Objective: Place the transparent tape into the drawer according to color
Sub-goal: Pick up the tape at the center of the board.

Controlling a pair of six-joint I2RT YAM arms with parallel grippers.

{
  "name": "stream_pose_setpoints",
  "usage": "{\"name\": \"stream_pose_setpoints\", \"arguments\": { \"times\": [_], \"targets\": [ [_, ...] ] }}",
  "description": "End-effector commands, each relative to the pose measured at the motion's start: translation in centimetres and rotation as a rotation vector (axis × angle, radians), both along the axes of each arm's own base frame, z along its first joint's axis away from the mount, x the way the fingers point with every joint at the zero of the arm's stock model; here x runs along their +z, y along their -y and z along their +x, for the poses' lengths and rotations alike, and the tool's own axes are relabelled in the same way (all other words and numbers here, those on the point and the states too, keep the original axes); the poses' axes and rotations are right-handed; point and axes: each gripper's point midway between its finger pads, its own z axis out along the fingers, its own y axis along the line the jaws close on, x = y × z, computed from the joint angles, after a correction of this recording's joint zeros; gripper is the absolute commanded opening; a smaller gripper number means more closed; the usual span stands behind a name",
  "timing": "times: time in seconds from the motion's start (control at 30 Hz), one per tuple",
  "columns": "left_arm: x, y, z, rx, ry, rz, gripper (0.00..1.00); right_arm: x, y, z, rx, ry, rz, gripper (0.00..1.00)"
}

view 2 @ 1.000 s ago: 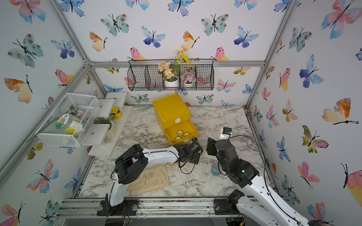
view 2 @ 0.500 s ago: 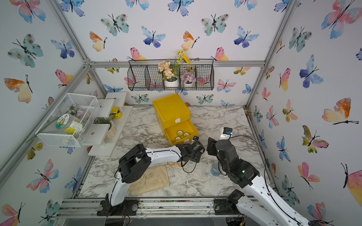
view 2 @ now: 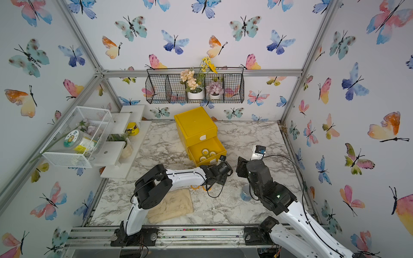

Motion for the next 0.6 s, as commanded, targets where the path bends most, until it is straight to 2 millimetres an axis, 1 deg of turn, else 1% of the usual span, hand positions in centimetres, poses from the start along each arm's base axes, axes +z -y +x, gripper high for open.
{"name": "stream_pose_setpoints", "arguments": {
  "times": [0.0, 0.07, 0.1, 0.17, 0.23, 0.37, 0.47, 0.5, 0.57],
  "targets": [
    [-1.0, -2.1, -3.0, -0.028, -0.118, 0.038, 0.46, -0.2, 0.8, 0.0, -0.032, -0.002, -0.025, 0.6],
    [0.7, -2.1, -3.5, -0.042, -0.114, 0.003, 0.45, -0.3, 0.8, 0.0, -0.031, -0.004, -0.026, 0.6],
    [2.2, -2.1, -3.8, -0.049, -0.105, -0.024, 0.45, -0.3, 0.8, 0.0, -0.033, -0.004, -0.026, 0.6],
    [4.2, -2.2, -4.6, -0.062, -0.095, -0.057, 0.45, -0.3, 0.8, 0.0, -0.033, -0.003, -0.025, 0.6],
    [6.3, -2.7, -5.3, -0.07, -0.087, -0.094, 0.45, -0.2, 0.8, 0.0, -0.033, -0.001, -0.024, 0.6],
    [11.3, -4.1, -6.0, -0.068, -0.041, -0.166, 0.44, -0.3, 0.6, 0.1, -0.026, -0.002, -0.019, 0.6],
    [15.5, -5.5, -5.3, -0.04, 0.026, -0.211, 0.43, -0.4, 0.4, 0.1, -0.02, -0.005, -0.018, 0.6],
    [16.9, -6.0, -4.8, -0.027, 0.046, -0.23, 0.43, -0.5, 0.3, 0.2, -0.018, -0.006, -0.017, 0.6],
    [19.0, -7.2, -3.5, 0.006, 0.084, -0.261, 0.44, -0.5, 0.3, 0.2, -0.019, -0.006, -0.016, 0.6]
  ]
}}
